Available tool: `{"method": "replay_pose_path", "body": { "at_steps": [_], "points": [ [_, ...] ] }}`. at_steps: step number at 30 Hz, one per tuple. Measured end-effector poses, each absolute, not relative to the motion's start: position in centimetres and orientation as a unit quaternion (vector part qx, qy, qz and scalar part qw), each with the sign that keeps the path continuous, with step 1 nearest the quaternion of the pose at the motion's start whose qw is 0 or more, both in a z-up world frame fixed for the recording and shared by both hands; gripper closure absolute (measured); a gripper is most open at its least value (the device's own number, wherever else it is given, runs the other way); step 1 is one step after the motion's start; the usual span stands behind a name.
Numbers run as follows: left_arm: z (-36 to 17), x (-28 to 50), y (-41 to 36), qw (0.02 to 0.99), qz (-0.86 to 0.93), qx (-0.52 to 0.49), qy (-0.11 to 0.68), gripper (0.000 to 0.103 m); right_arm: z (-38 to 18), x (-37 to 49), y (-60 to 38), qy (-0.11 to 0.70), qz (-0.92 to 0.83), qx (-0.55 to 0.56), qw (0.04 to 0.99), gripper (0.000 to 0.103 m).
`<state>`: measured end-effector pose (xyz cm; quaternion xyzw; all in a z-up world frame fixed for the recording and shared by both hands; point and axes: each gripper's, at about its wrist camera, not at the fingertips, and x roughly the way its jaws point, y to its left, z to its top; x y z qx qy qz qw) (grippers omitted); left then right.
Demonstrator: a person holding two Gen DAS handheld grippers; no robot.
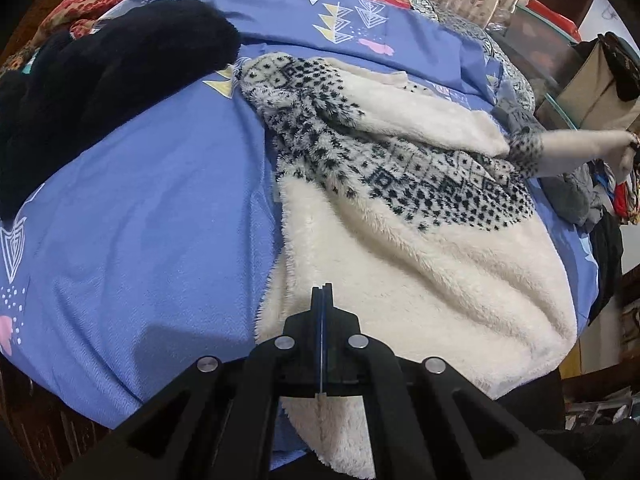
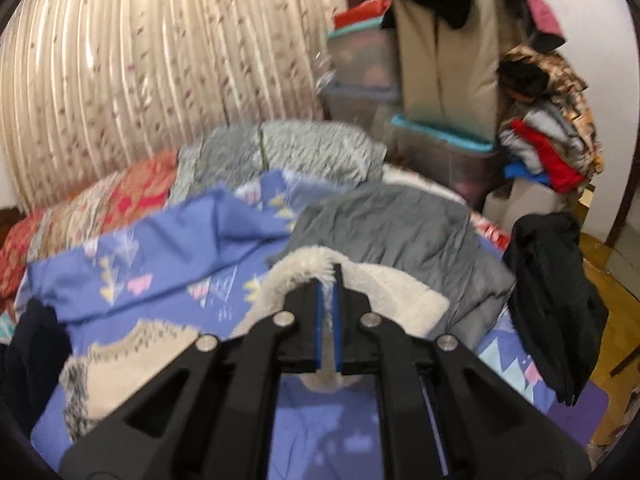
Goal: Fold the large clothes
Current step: 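Fold the sweater hem over toward the yoke with the right gripper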
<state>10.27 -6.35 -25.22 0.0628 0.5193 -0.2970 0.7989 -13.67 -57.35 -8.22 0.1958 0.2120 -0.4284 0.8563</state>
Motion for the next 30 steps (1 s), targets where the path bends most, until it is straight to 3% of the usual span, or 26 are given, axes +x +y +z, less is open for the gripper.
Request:
{"method": "replay_pose_path", "body": {
  "at_steps": [8,15,21,22,23,24,26,30],
  "points": [
    [-25.5,10.8,-4.4,0.804,-0.281,0.038,0.523,0.081,-2.6,-9.0,-55.4,0.165,-0.372,0.181,0.895,0.099],
    [-26.0,11.4,-2.6,0.805,-0.271,0.013,0.528,0.081,-4.1,1.2,-51.3,0.27,-0.192,0.265,0.906,0.099],
    [-26.2,11.3,-1.1,0.809,-0.259,0.005,0.528,0.081,-8.6,12.1,-41.8,0.373,-0.074,0.236,0.894,0.097],
    [-26.3,11.4,-0.9,0.809,-0.255,0.004,0.53,0.081,-9.5,14.0,-39.3,0.391,-0.042,0.222,0.892,0.095],
    [-26.4,11.4,-0.6,0.809,-0.249,0.003,0.532,0.081,-10.3,15.4,-37.4,0.409,-0.015,0.205,0.889,0.078],
    [-26.4,11.5,-0.3,0.81,-0.246,0.002,0.532,0.081,-11.5,17.8,-34.1,0.452,0.023,0.166,0.876,0.052],
    [-26.1,11.6,0.3,0.814,-0.236,0.0,0.531,0.081,-12.0,19.6,-30.0,0.475,0.056,0.114,0.871,0.047],
    [-25.2,12.1,0.9,0.82,-0.228,0.002,0.525,0.081,-9.0,18.9,-28.3,0.43,0.134,0.112,0.886,0.033]
  ]
}}
